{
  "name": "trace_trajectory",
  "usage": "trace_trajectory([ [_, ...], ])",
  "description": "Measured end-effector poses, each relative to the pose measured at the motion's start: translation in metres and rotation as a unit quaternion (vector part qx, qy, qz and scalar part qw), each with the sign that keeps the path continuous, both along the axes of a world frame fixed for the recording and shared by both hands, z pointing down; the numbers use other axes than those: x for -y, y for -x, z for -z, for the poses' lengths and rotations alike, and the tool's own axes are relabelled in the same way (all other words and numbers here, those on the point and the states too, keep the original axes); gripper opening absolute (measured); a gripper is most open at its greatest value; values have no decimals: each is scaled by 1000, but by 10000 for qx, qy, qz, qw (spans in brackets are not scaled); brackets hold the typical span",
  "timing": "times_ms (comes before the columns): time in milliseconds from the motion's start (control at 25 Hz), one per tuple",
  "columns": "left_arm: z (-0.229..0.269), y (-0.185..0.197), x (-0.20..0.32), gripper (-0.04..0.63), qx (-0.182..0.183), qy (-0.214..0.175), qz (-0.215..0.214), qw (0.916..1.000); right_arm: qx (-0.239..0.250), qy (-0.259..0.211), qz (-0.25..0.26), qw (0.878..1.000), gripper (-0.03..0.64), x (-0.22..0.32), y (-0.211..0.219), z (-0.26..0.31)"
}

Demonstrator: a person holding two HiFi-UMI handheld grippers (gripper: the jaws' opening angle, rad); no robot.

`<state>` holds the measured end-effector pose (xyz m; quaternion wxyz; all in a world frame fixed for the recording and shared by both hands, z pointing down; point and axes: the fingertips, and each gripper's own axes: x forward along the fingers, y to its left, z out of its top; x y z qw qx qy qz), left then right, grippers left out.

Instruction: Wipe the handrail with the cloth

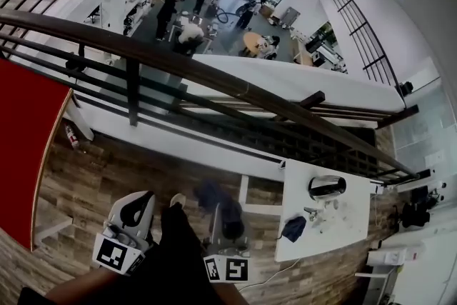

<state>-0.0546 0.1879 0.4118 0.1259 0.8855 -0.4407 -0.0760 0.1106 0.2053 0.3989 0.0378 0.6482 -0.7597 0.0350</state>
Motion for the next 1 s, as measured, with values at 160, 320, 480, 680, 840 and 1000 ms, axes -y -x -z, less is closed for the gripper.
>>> trace_trajectory([
  [160,-9,1,14,0,80,133,156,9998,-18,-25,194,9998,91,18,2,-6],
  [320,-6,0,33,0,106,152,322,9993,93,-29,365,9993,91,40,3,-9],
  [480,-4,-10,52,0,280,104,339,9990,143,-33,485,9987,91,66,-3,-9],
  [680,-5,-22,84,0,289,125,483,9983,140,162,704,9973,91,104,-16,-13],
  [840,-4,-34,106,-1,328,45,675,9972,170,53,1030,9945,91,129,-23,-10],
  [1000,-9,-41,118,0,382,154,916,9949,307,39,1226,9920,91,150,-29,-9],
])
